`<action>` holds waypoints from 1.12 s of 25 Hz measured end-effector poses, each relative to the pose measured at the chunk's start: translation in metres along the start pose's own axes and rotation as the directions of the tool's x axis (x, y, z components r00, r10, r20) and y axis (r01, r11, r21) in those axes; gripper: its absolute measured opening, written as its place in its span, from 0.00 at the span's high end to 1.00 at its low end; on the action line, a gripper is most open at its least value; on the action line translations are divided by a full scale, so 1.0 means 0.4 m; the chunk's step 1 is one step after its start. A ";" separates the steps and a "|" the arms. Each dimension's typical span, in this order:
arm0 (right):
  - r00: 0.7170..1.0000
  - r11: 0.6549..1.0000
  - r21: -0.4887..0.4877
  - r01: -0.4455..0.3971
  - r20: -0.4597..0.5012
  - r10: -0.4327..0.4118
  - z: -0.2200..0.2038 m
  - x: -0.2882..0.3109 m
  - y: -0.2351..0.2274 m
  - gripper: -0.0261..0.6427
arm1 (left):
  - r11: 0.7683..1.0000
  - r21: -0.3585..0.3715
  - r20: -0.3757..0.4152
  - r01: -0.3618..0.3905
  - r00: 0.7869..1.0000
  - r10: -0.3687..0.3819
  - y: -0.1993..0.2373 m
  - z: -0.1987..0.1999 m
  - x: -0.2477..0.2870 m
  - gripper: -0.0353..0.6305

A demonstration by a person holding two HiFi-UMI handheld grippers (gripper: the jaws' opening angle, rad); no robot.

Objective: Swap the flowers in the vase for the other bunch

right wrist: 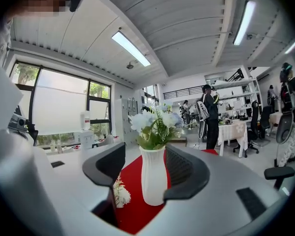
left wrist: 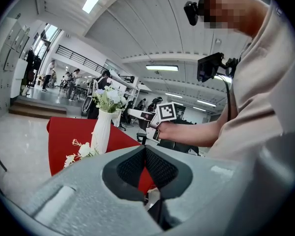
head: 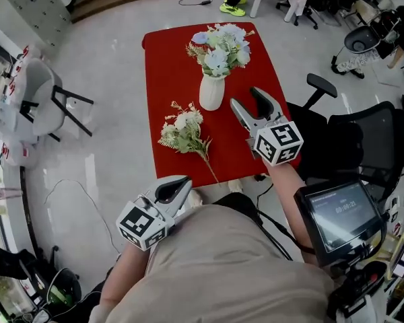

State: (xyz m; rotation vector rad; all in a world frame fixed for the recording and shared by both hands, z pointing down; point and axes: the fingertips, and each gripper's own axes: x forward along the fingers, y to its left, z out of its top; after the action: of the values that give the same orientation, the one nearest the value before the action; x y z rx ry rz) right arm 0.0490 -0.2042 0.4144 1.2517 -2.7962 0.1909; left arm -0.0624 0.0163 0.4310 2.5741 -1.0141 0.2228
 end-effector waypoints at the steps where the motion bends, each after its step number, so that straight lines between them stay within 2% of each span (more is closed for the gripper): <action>1: 1.000 1.000 -0.006 0.002 -0.008 -0.002 -0.006 -0.011 0.007 0.58 | 1.000 0.000 0.000 0.005 1.000 -0.005 0.000 -0.002 -0.001 0.94; 7: 0.995 0.999 -0.051 0.018 -0.101 -0.024 -0.052 -0.076 0.052 0.85 | 1.000 0.012 -0.003 0.024 1.000 -0.024 -0.005 -0.010 0.007 0.94; 10: 0.990 0.997 -0.077 0.014 -0.139 -0.024 -0.073 -0.113 0.085 0.91 | 0.999 0.019 -0.007 0.028 1.000 -0.028 -0.010 -0.009 0.005 0.94; 20: 0.960 0.989 -0.092 -0.113 -0.267 0.085 -0.180 -0.191 0.260 0.94 | 1.000 0.014 -0.027 0.010 1.000 -0.010 0.002 -0.026 -0.017 0.94; 28: 0.942 0.980 -0.073 -0.185 -0.298 0.155 -0.213 -0.209 0.343 0.94 | 1.000 0.002 -0.031 0.003 1.000 -0.002 0.012 -0.029 -0.024 0.94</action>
State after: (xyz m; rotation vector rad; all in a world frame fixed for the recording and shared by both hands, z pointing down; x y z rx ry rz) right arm 0.0035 -0.0400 0.4773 0.8782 -2.6188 0.2214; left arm -0.0728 0.0237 0.4402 2.5658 -1.0001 0.2627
